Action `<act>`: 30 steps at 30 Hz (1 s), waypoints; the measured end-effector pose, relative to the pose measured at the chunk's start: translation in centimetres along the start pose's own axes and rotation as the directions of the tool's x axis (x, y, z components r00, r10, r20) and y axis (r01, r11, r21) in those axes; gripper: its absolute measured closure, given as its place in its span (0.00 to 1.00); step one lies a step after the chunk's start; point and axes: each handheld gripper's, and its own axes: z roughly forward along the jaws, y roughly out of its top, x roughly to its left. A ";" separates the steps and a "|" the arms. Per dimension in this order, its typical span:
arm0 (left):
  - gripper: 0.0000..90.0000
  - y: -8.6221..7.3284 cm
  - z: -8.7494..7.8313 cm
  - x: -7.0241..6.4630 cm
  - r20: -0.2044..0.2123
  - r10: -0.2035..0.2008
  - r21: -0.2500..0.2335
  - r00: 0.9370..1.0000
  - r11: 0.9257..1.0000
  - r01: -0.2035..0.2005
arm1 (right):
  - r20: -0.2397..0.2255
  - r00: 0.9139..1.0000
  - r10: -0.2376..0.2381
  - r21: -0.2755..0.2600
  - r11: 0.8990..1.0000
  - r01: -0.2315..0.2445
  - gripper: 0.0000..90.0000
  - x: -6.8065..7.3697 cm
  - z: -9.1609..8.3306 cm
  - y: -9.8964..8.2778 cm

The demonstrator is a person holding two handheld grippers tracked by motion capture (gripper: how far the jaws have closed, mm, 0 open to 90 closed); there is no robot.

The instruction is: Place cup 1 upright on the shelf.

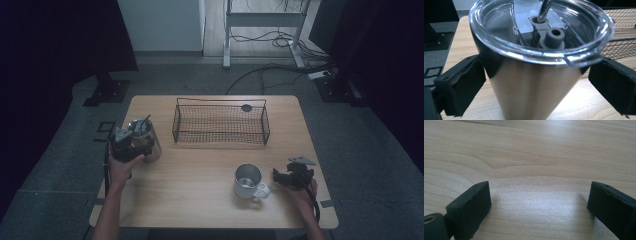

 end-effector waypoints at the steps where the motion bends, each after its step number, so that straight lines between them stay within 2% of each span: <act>1: 0.01 0.1 0.1 0.0 -0.001 -0.001 0.001 1.000 1.000 0.001 | 0.000 1.000 0.000 0.000 1.000 0.000 0.05 0.0 0.0 0.0; 9: 0.01 0.6 1.1 -0.1 -0.023 0.000 -0.007 1.000 1.000 0.000 | 0.000 1.000 0.000 0.000 1.000 0.000 0.05 0.0 0.0 0.0; 20: 0.00 0.7 2.5 -0.3 -0.060 0.006 -0.045 0.998 0.999 -0.009 | 0.000 1.000 0.000 0.000 1.000 0.000 0.05 0.0 0.0 0.0; 30: 0.04 0.6 2.6 -0.2 -0.051 0.028 -0.044 0.998 0.999 -0.030 | -0.001 1.000 0.000 0.000 1.000 0.000 0.05 0.0 0.0 0.0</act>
